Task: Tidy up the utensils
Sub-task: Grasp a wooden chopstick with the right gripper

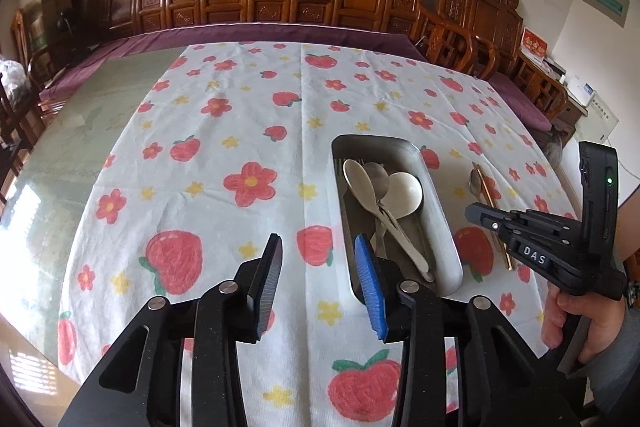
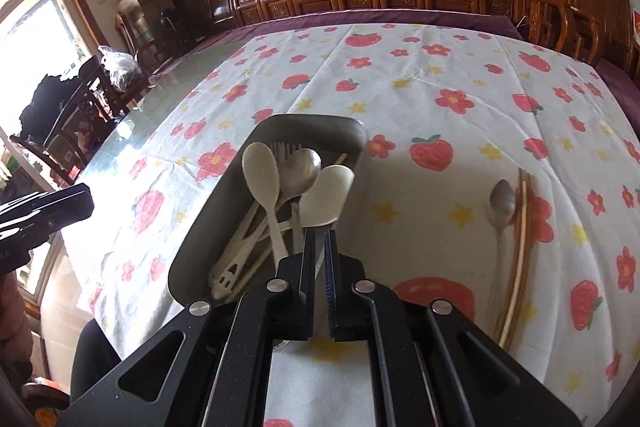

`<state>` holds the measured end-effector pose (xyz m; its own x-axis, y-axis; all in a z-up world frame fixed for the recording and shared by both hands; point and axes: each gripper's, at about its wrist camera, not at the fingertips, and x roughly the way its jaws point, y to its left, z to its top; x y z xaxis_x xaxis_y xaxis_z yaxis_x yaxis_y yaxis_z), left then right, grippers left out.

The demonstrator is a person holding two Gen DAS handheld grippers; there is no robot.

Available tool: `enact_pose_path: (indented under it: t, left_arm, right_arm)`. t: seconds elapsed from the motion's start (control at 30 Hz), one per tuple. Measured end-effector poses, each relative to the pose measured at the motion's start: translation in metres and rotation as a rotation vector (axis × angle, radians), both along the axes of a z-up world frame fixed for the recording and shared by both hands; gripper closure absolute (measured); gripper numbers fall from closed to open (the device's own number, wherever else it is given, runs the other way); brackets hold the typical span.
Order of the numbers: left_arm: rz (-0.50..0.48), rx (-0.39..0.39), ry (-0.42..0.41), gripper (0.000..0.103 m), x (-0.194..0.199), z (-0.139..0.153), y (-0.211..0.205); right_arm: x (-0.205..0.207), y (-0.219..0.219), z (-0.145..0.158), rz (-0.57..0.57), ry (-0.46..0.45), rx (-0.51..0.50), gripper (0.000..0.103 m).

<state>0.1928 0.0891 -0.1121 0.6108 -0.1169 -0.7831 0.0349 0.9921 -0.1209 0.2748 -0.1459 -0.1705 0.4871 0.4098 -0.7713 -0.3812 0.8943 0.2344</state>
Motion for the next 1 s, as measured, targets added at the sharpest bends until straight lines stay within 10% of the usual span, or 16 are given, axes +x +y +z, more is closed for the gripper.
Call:
enact_pose_path:
  t: [0.53,1.0]
  left_arm:
    - [-0.050,0.009,0.019,0.021,0.005,-0.012,-0.051]
    - [-0.097,0.023,0.060,0.021,0.004,-0.023,-0.075]
  right_arm:
    - [0.006,-0.120,-0.055,-0.171,0.063,-0.158,0.089]
    - [0.024,-0.109,-0.079,-0.212,0.111,-0.217,0.092]
